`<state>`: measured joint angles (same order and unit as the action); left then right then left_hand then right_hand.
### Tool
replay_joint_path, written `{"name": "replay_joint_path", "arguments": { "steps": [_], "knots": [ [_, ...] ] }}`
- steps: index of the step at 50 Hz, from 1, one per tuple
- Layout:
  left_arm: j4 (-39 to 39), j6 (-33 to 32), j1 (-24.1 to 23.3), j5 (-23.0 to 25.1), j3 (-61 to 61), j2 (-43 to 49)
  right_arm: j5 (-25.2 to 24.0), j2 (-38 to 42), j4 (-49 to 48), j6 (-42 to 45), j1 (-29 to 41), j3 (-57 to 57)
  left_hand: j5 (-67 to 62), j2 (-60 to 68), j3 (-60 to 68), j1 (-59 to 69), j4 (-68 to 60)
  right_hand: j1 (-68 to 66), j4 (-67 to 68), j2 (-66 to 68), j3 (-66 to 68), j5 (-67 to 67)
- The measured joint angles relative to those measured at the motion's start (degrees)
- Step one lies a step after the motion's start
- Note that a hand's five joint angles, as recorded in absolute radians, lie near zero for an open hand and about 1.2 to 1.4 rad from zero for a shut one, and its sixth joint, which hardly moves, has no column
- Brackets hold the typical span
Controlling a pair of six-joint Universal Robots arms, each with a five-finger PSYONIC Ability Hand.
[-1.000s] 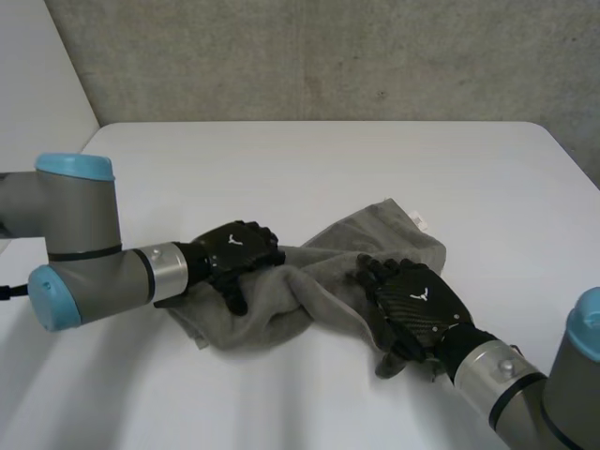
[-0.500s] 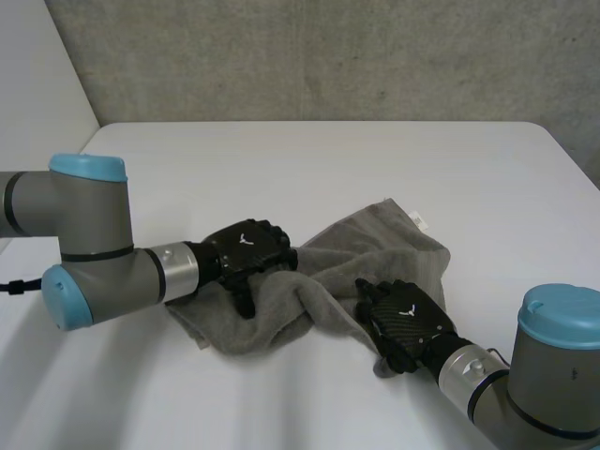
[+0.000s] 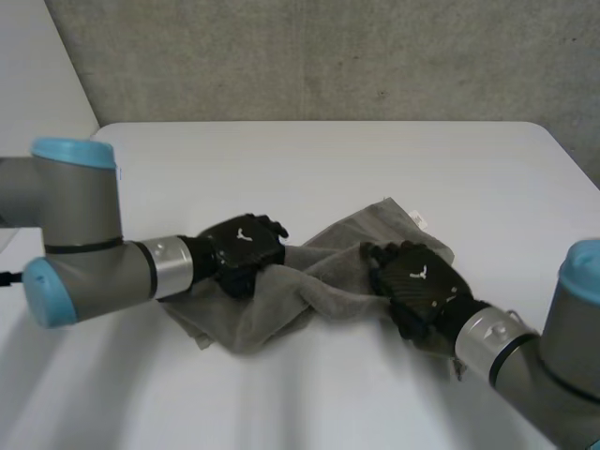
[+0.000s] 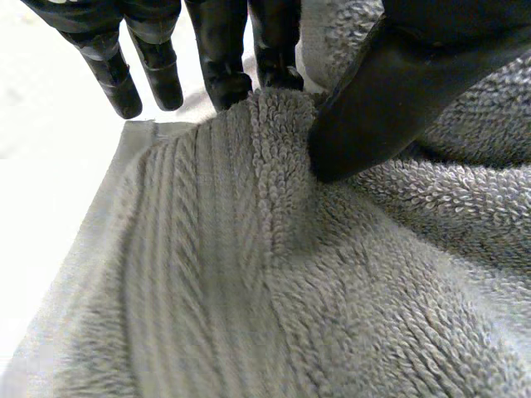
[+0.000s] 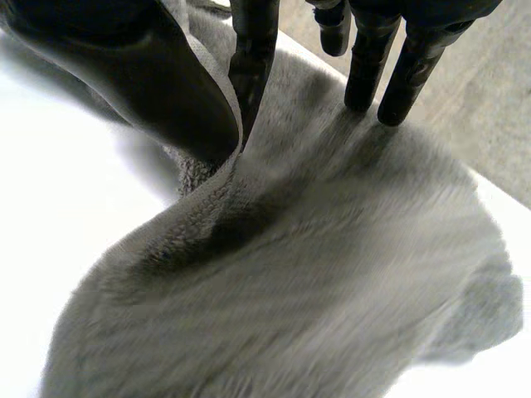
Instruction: Fold the towel.
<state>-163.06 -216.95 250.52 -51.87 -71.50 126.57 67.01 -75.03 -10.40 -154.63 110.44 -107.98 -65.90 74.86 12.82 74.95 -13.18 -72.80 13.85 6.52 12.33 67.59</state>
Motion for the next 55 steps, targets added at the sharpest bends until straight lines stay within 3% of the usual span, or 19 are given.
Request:
{"name": "replay_joint_path", "arguments": {
  "steps": [5, 13, 20, 26, 31, 35, 39, 44, 48, 55],
  "knots": [
    [0.2, 2.2, 1.5, -0.2, -4.1, -8.1, -4.4, -2.0, 12.0, 5.5, -2.2, 5.6, 0.0, 0.1, 0.0, 0.0, 0.0, 0.0, 0.0, 0.0, 0.0, 0.0],
    [-0.5, 8.9, 4.5, -1.9, -12.7, -21.5, -6.0, -2.4, 31.9, 17.6, -5.2, 15.2, 0.0, 0.3, 0.0, 0.0, 0.0, 0.0, 0.0, 0.0, 0.0, 0.0],
    [-2.6, 13.3, 6.5, -4.8, -15.6, -25.4, -6.1, 0.1, 38.6, 21.8, -5.3, 23.1, 0.0, 0.4, 0.0, 0.0, 0.0, 0.0, 0.0, 0.0, 0.0, 0.0],
    [-11.8, 15.2, 5.6, -9.4, -10.4, -22.0, -5.3, 5.0, 31.6, 18.8, -3.9, 35.5, 0.0, 0.6, 0.0, 0.1, 0.0, 0.0, 0.0, 0.0, 0.0, 0.0],
    [-27.5, 18.9, 3.8, -17.6, -0.9, -19.2, -0.5, 6.3, 14.4, 9.4, -2.9, 48.2, 0.0, 0.9, 0.0, 0.1, 0.0, 0.0, 0.0, 0.0, 0.0, 0.0],
    [-40.9, 26.1, 3.6, -24.5, 4.8, -20.8, 2.2, 2.5, 1.0, 1.2, -2.9, 52.8, 0.0, 1.2, 0.0, 0.1, 0.0, 0.0, 0.0, 0.0, 0.0, 0.0],
    [-49.1, 33.4, 4.8, -27.0, 6.6, -24.6, 0.9, -1.5, -4.2, -3.5, -3.2, 52.8, 0.0, 1.4, 0.0, 0.1, 0.0, 0.0, 0.0, 0.0, 0.0, 0.0],
    [-53.1, 39.8, 7.3, -24.6, 4.3, -28.5, -4.9, -4.3, -3.2, -5.8, -4.0, 49.4, 0.0, 1.6, 0.0, 0.1, 0.0, 0.0, 0.0, 0.0, 0.0, 0.0],
    [-53.5, 42.0, 9.0, -18.5, -2.1, -29.6, -12.0, -4.8, 1.8, -5.4, -4.7, 44.4, -0.2, 1.8, 0.0, 0.1, 0.0, 0.0, 0.0, 0.0, 0.0, 0.0],
    [-53.1, 40.9, 9.8, -10.9, -15.7, -25.7, -21.5, -3.5, 7.4, 5.4, -5.3, 31.1, -0.3, 2.0, 0.0, 0.1, 0.0, 0.1, 0.0, 0.0, 0.0, 0.0]
  ]
}}
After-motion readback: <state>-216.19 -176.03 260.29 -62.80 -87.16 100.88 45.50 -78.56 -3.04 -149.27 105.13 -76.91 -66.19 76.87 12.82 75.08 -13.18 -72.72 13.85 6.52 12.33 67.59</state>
